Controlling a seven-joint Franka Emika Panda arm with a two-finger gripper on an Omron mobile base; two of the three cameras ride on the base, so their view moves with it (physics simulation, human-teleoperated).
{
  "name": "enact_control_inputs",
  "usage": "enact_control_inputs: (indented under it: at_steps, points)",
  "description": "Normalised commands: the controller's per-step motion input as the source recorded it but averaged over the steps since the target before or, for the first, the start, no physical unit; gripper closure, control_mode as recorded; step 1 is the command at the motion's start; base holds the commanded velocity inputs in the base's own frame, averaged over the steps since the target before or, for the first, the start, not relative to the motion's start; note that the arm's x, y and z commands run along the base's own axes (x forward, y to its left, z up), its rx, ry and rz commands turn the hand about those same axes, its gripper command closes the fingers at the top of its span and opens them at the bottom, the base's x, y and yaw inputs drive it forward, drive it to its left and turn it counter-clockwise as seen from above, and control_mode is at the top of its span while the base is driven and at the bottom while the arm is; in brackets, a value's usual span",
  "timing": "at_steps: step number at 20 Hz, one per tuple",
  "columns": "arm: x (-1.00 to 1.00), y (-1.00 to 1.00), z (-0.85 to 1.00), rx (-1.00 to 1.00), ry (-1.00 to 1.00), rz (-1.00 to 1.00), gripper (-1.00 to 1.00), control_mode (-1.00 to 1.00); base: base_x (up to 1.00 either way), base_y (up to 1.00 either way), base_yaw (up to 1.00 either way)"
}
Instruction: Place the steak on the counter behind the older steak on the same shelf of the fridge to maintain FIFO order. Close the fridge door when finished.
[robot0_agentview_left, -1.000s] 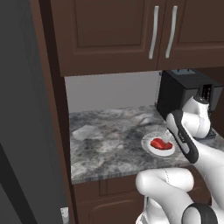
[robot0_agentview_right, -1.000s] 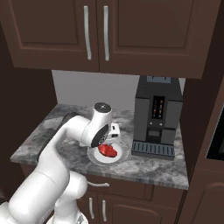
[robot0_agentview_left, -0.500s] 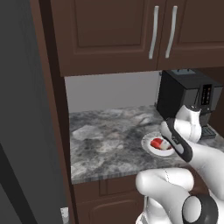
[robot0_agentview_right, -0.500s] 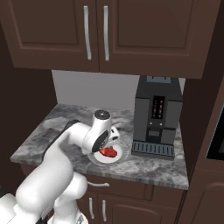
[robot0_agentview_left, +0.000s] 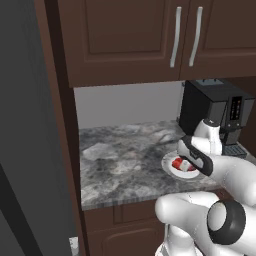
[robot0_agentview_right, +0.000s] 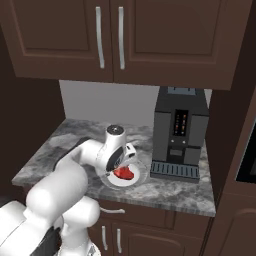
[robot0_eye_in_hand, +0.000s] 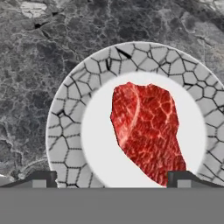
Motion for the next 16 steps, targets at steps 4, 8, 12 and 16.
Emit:
enact_control_inputs:
  at_steps: [4,8,12,16]
  points:
    - [0.11,-0.13,-0.14,0.00,0.05,0.00,-1.00,-1.00,0.00,0.00,0.00]
    - [0.17,-0.29,-0.19,0.00,0.05,0.00,-1.00,-1.00,0.00,0.00,0.00]
    - [0.18,-0.22,-0.28,0.00,0.05,0.00,-1.00,-1.00,0.00,0.00,0.00]
    - [0.23,0.00,-0.26,0.00,0.04,0.01,-1.00,-1.00,0.00,0.00,0.00]
